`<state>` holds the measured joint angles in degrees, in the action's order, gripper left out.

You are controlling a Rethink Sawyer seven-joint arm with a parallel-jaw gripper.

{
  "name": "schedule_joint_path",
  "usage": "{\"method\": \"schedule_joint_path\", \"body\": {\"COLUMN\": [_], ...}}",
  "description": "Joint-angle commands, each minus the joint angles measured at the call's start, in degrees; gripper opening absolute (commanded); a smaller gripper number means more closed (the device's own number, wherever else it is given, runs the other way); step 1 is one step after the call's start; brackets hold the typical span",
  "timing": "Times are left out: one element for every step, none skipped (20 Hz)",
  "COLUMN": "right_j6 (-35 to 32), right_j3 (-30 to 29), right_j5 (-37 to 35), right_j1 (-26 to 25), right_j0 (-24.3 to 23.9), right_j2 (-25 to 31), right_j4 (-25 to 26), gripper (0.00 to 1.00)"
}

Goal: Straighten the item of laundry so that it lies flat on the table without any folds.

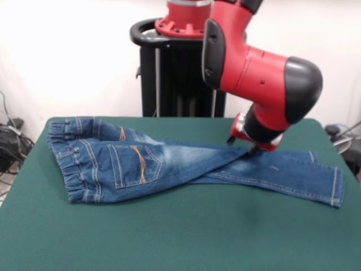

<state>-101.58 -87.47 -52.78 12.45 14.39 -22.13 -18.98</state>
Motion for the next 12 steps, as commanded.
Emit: {"method": "schedule_joint_path", "body": {"right_j6": [-16.3, -16.1, -16.0, -15.9, -15.7, -15.3, -14.5, -13.9, -13.4, -12.8, -12.3, -12.0], "right_j3": [1.7, 0.8, 0.1, -0.9, -2.2, -3.9, -5.8, -7.2, -8.5, -9.9, -11.1, -12.0], "right_j5": [-10.5, -10.7, -10.9, -10.0, -7.6, -5.8, -1.5, 1.0, 3.8, 6.6, 8.5, 9.5], "right_j1": [-1.0, -0.4, 0.0, 0.2, 0.2, 0.7, 0.4, 0.6, 0.5, 0.4, 0.4, 0.7], "right_j0": [2.1, 2.3, 2.5, 2.7, 2.5, 2.6, 1.8, 1.5, 1.0, 0.5, 0.2, 0.0], "right_j2": [-0.1, 0.0, 0.0, 0.1, 0.9, 1.4, 3.2, 4.1, 5.4, 6.6, 7.4, 7.7], "right_j4": [2.3, 2.3, 2.3, 2.1, 1.2, 0.6, -1.0, -1.9, -2.9, -4.0, -4.5, -4.7], "gripper": [1.0, 1.0, 1.0, 1.0, 1.0, 1.0, 1.0, 1.0, 1.0, 1.0, 1.0, 1.0]}}
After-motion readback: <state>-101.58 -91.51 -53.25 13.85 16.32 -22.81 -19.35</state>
